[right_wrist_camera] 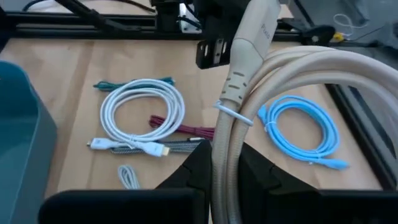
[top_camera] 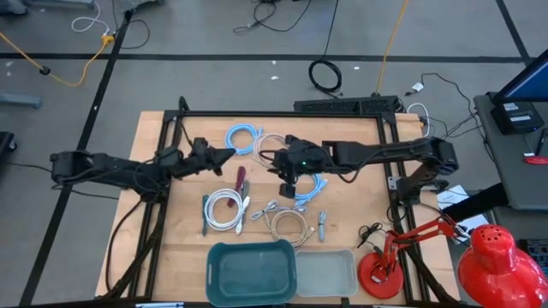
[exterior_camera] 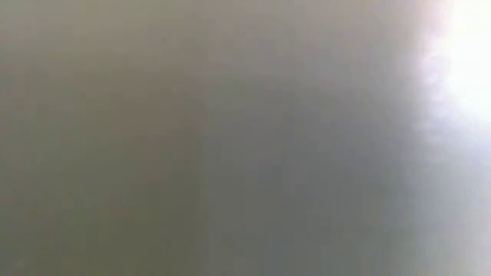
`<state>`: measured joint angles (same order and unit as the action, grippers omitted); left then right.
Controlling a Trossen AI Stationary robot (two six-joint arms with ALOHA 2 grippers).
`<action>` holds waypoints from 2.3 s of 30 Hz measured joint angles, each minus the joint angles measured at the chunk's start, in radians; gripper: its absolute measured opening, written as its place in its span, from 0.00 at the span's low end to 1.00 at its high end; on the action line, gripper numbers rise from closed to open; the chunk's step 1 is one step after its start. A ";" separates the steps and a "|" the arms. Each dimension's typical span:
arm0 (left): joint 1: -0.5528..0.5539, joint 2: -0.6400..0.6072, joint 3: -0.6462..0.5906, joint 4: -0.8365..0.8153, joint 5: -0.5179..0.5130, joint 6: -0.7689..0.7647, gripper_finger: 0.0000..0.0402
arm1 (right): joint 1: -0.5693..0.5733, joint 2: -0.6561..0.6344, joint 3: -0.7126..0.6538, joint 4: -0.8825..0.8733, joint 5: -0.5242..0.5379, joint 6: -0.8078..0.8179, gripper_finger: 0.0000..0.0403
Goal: Pick & Place USB Port
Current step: Put the top large brown charger cable into the dark blue bin
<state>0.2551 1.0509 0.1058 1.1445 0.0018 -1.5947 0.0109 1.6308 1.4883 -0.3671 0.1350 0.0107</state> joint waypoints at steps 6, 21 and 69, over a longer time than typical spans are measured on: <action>-0.021 0.080 0.096 -0.061 0.140 -0.006 0.16 | 0.022 -0.004 0.000 -0.014 -0.004 0.023 0.08; 0.039 0.259 0.486 -0.369 0.450 0.071 0.65 | 0.056 -0.006 -0.001 -0.066 0.004 0.060 0.08; 0.177 0.265 0.772 -0.928 0.676 0.425 0.65 | 0.058 -0.003 -0.026 -0.056 -0.005 0.135 0.06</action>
<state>0.4324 1.3159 0.8782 0.2166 0.6779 -1.1696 0.0693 1.6276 1.4628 -0.4229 0.1299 0.1455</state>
